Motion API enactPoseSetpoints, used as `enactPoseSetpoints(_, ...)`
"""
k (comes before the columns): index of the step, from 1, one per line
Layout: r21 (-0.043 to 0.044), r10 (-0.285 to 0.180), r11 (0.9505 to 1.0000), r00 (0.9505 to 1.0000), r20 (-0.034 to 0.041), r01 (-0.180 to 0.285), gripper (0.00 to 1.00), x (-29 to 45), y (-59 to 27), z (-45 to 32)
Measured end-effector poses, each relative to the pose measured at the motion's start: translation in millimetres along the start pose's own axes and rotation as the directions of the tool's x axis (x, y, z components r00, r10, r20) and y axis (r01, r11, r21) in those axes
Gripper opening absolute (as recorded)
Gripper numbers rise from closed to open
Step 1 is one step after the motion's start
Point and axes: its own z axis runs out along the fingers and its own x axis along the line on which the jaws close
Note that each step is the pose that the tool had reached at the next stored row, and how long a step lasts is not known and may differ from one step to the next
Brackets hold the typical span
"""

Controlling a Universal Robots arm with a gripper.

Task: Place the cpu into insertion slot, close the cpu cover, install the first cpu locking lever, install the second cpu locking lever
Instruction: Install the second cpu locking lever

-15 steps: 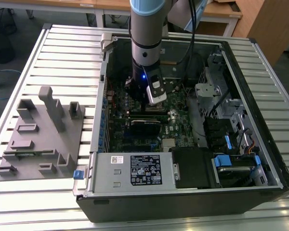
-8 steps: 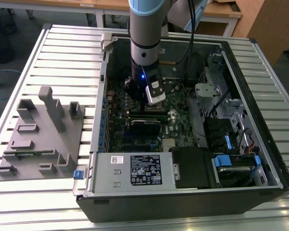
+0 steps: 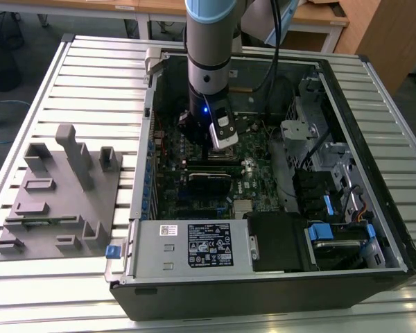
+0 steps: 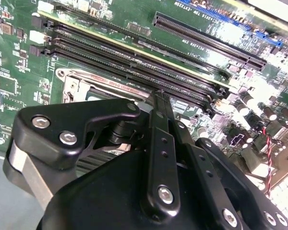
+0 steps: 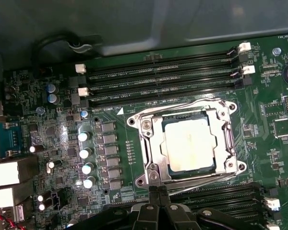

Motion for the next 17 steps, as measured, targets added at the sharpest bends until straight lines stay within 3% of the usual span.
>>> enactPoseSetpoints(17,-0.0050,-0.037,0.9993,0.9993,-0.0028,0.037,0.10,2.1,-0.5,2.3)
